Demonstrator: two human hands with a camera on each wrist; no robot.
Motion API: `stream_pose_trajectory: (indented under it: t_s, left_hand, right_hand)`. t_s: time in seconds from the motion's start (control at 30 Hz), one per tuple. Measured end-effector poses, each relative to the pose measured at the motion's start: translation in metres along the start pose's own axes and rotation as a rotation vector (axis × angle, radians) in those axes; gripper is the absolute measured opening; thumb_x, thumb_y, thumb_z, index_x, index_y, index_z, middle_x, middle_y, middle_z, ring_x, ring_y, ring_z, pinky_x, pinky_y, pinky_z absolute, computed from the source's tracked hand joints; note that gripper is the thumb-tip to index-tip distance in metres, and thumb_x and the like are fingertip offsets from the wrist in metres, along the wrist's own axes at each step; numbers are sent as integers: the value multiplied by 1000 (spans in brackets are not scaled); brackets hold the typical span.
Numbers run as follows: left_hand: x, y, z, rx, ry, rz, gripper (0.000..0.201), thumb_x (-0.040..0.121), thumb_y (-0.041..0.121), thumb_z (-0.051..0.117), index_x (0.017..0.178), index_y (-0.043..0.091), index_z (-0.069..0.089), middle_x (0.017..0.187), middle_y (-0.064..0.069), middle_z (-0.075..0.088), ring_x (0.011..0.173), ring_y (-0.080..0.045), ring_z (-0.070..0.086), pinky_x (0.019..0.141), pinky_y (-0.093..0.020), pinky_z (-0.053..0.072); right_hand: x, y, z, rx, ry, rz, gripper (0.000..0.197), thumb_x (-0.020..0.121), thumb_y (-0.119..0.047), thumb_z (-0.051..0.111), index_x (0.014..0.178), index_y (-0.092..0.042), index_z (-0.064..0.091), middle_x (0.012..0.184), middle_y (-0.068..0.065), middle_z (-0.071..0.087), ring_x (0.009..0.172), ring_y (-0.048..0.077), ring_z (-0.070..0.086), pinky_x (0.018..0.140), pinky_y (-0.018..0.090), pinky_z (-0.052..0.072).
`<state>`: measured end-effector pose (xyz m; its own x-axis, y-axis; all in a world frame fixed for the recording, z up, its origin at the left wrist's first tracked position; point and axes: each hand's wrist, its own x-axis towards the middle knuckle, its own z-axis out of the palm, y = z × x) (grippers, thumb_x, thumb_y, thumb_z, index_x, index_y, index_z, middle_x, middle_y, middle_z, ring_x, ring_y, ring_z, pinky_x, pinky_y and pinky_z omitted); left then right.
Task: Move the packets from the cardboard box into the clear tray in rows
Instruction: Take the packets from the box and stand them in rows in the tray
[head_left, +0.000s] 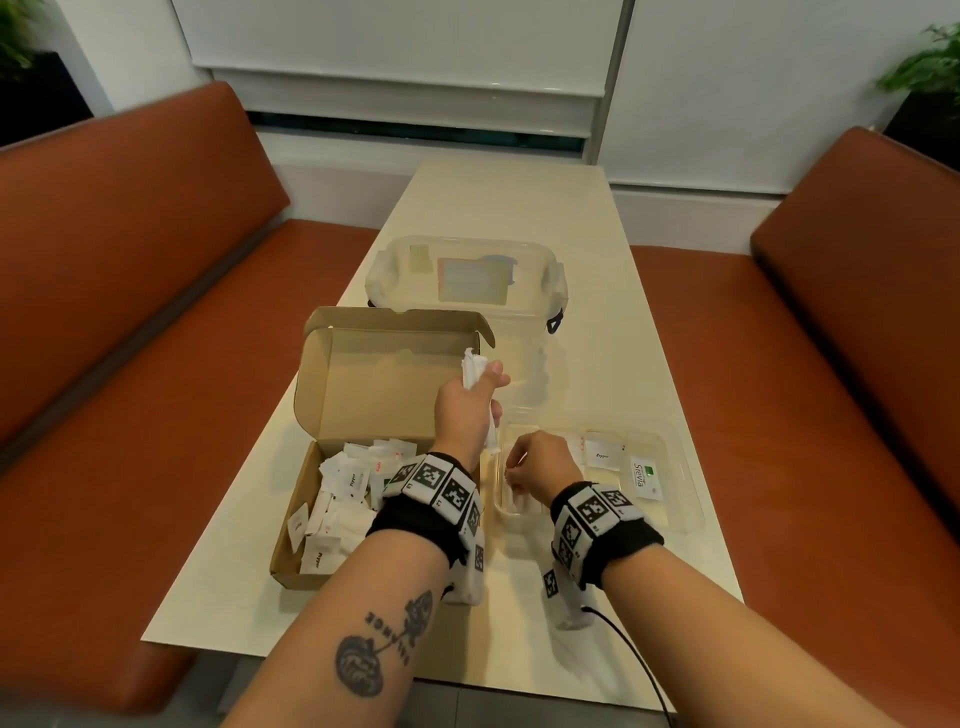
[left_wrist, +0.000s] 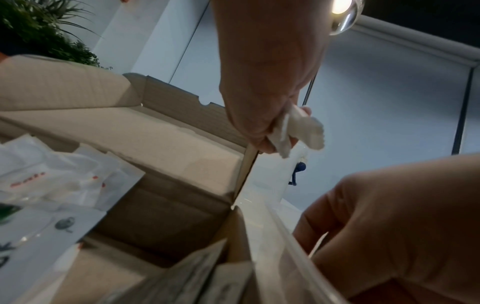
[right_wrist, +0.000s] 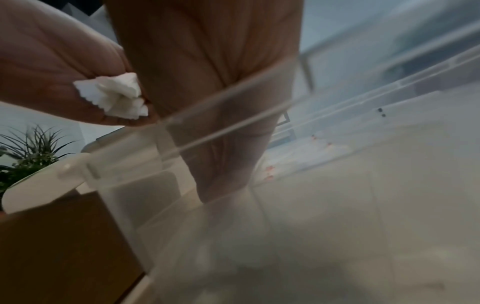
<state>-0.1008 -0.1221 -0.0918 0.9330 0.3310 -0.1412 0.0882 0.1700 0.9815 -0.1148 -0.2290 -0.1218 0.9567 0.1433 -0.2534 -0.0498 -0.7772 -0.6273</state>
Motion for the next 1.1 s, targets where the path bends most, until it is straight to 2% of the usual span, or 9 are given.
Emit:
stream_pose_trajectory:
  t_s: [0.1,0.2,0.4,0.47,0.6,0.67,0.77,0.87,1.1]
  left_hand:
    - [-1,0,-1,-7,-4,-5,13,92,31,61,84,21,64,84,6,71,43,-3,47,49,-22,43]
    - [-1,0,0,-15,-9,-8,13,92,30,61,83,20,63,84,5,71,42,-3,46,49,-22,43]
    - [-4,2,3,-72,-47,-18,18,95,29,56,95,13,63,87,0,69,48,-8,49,50,-20,44]
    - [-6,2,3,-122,-79,-21,21,97,29,52,97,11,61,87,-4,67,52,-10,49,53,-20,45]
    - [-9,3,3,-220,-79,-34,25,101,25,45,92,4,58,81,-9,62,62,-14,59,61,-20,54]
    - [-10,2,3,-240,-79,-47,28,101,24,46,83,6,57,80,-10,62,73,-22,64,71,-30,57]
    - [-13,3,6,-239,-63,-81,30,99,28,48,76,11,57,81,-10,63,85,-30,64,84,-43,54]
    - [-16,4,6,-273,-52,-93,32,99,30,47,76,10,55,76,-7,64,73,-21,66,63,-31,58]
    - [-18,8,9,-265,-78,-69,36,100,36,44,79,10,57,73,-6,65,66,-19,62,69,-33,51]
  right_hand:
    - [2,5,0,-102,24,-25,9,79,-2,67,84,-9,64,96,12,67,91,25,64,82,32,53]
    - [0,10,1,-329,29,-77,24,79,-17,71,103,-16,67,104,6,65,102,22,56,86,30,46]
    - [-4,11,-4,-624,47,-195,25,82,-39,66,104,-27,70,107,0,62,108,23,46,86,33,40]
    - [-7,9,-7,-459,83,-198,23,86,-34,63,105,-23,69,107,2,61,106,22,50,86,31,41]
    - [-14,-6,-22,210,367,-195,16,93,-28,53,88,-17,64,79,-2,63,75,16,57,61,22,40]
    - [-20,-18,-29,397,349,-217,17,89,-34,59,83,-18,62,75,-9,64,66,8,56,59,20,45]
    - [-26,-29,-33,406,226,-288,15,81,-22,70,78,-29,57,85,-17,65,62,0,55,66,23,54]
    - [-27,-30,-34,374,224,-267,26,81,-13,66,80,-37,56,82,-10,66,60,0,55,71,28,56]
    - [-27,-15,-42,549,249,-177,23,92,-10,53,108,-13,69,81,-1,68,61,9,58,61,17,50]
